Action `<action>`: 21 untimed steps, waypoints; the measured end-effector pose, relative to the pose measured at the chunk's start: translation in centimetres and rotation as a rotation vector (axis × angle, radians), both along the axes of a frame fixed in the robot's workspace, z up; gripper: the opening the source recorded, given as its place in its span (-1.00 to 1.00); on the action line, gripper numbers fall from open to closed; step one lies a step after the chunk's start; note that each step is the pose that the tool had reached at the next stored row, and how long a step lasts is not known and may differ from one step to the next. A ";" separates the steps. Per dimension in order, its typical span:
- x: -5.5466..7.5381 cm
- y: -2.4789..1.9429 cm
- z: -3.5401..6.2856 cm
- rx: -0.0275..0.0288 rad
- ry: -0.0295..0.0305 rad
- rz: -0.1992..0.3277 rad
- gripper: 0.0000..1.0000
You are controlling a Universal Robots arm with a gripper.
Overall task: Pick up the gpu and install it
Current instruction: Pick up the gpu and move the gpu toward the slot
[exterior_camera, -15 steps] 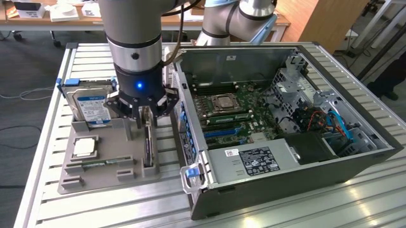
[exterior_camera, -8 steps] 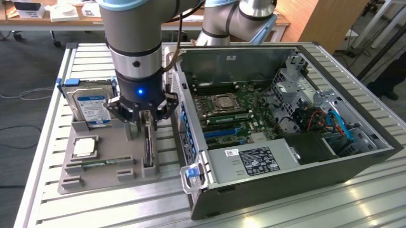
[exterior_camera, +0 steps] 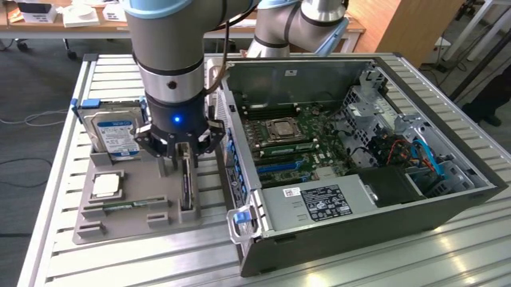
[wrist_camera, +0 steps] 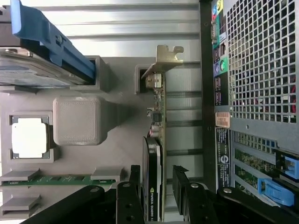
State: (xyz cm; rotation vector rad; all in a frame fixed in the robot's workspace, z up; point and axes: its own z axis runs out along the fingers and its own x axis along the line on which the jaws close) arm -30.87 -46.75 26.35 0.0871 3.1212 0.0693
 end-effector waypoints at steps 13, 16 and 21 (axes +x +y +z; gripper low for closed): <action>0.0 -0.48 -1.86 0.0000 0.0005 0.000 -0.17; 0.0 -0.49 -2.02 -0.0001 0.0008 0.000 -0.17; 0.0 -0.49 -2.53 0.0001 0.0006 0.000 -0.17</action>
